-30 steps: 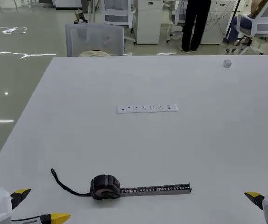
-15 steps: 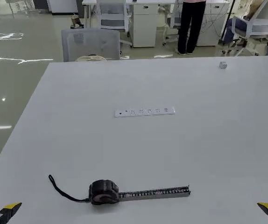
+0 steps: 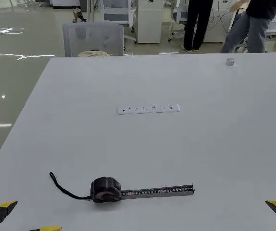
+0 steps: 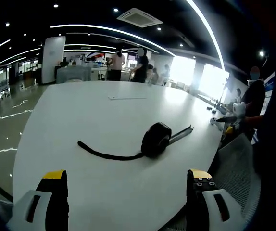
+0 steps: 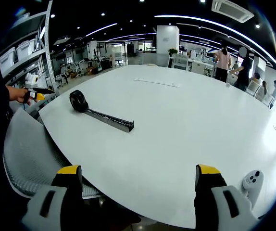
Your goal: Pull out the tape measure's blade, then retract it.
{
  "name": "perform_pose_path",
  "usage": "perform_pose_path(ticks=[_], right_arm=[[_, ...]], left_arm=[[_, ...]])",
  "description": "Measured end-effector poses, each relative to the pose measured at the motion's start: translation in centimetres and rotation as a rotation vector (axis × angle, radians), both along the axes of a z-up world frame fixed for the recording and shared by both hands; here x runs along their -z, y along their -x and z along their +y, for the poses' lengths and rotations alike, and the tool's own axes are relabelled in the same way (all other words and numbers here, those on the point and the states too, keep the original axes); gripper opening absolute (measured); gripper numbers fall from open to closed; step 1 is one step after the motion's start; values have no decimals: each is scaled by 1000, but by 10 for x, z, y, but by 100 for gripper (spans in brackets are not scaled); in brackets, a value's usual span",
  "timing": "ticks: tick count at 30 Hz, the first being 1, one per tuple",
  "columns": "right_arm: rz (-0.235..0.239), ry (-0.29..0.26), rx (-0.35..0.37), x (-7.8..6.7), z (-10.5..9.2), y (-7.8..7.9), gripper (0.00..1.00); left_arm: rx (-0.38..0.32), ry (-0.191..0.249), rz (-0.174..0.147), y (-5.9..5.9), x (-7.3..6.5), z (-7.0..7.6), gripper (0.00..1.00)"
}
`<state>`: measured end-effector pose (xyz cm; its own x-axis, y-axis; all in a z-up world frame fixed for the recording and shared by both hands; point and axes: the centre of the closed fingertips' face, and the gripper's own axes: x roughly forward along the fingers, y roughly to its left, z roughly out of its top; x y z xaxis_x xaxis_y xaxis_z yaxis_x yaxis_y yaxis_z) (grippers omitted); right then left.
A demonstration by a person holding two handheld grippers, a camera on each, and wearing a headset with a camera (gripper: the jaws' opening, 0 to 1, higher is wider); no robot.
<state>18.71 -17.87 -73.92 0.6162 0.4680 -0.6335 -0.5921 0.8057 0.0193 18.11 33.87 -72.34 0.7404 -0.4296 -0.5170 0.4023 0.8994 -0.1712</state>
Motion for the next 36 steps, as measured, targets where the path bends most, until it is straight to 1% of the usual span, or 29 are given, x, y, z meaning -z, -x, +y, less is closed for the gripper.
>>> perform_pose_path(ticks=[6,12,19,22,25,26,27,28,29,30,31,36], right_arm=[[4,-1,11,1,-3,5,100],[5,-1,26,3,-7,4,100],[6,3,15,3,-6,3,100],[8,5,9,3,-6,2,100],[7,6,2,3,-6,0,100],[12,4,-3,3,-5,0,100],[24,-5,-13,3,-3,1,99],[42,-19,-34,4,1,3,96],[43,-14,-39,5,1,3,96],[41,-4,-46,6,1,2,97],[47,5,-58,7,2,3,96],[45,12,-75,5,5,-4,97]], left_arm=[[5,0,-7,0,-2,-5,100],[5,3,2,0,0,-6,100],[8,13,-7,-3,-3,-7,100],[9,14,-6,-5,-5,-10,100],[4,21,2,-6,-5,-15,100],[4,35,4,-5,-6,-19,100],[6,48,-3,-5,-8,-22,100],[6,47,-24,-6,-10,-25,100],[1,32,-30,-6,-9,-25,100],[-3,22,-28,-6,-8,-26,100],[-7,24,-19,-6,-7,-28,100],[5,22,-14,-5,-6,-39,100]])
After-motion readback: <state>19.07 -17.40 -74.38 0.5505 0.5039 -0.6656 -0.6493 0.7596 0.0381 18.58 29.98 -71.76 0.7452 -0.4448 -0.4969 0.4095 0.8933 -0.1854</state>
